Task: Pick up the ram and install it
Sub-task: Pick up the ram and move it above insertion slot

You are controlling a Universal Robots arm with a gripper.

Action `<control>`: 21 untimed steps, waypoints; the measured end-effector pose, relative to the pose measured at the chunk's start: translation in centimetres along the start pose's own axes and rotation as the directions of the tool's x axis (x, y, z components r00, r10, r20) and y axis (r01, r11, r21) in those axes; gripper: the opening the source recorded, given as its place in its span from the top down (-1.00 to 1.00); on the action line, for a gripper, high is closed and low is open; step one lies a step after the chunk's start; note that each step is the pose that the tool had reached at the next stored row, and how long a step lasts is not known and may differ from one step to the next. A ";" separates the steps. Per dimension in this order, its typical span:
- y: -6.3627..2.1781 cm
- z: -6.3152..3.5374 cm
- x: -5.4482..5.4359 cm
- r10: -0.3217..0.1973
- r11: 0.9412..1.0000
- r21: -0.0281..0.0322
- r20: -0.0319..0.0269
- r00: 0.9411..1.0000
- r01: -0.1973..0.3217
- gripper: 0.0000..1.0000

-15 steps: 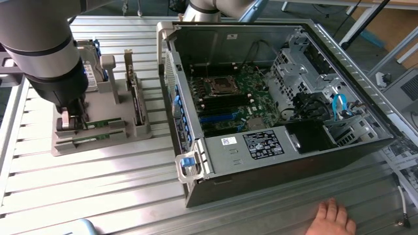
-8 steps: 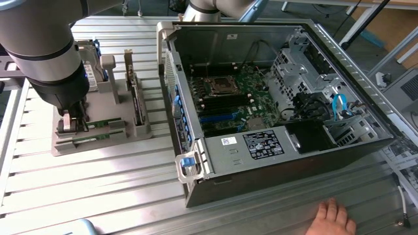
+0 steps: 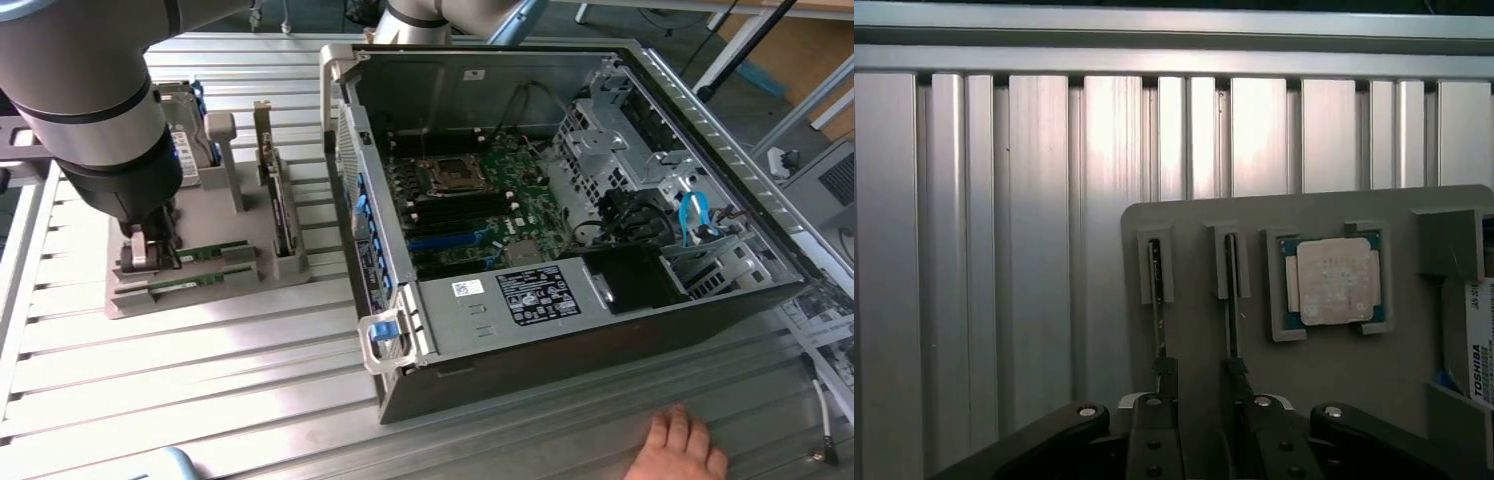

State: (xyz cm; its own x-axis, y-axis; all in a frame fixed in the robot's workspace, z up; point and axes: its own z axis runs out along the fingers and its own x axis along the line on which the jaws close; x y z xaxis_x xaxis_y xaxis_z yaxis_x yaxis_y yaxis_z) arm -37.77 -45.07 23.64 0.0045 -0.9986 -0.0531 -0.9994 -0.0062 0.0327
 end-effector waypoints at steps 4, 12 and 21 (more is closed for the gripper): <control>0.00 0.00 0.0 -0.033 0.999 -0.002 -0.001 0.999 0.033 0.38; -0.28 -0.01 0.0 -0.035 0.999 -0.002 -0.001 0.999 0.035 0.38; -1.70 -0.05 0.0 -0.035 0.999 -0.002 -0.001 0.999 0.035 0.38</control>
State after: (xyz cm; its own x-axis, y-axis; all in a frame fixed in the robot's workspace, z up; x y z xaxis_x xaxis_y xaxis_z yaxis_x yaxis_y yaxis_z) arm -36.07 -45.07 23.64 0.0394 -0.9978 -0.0531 -0.9986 -0.0412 0.0328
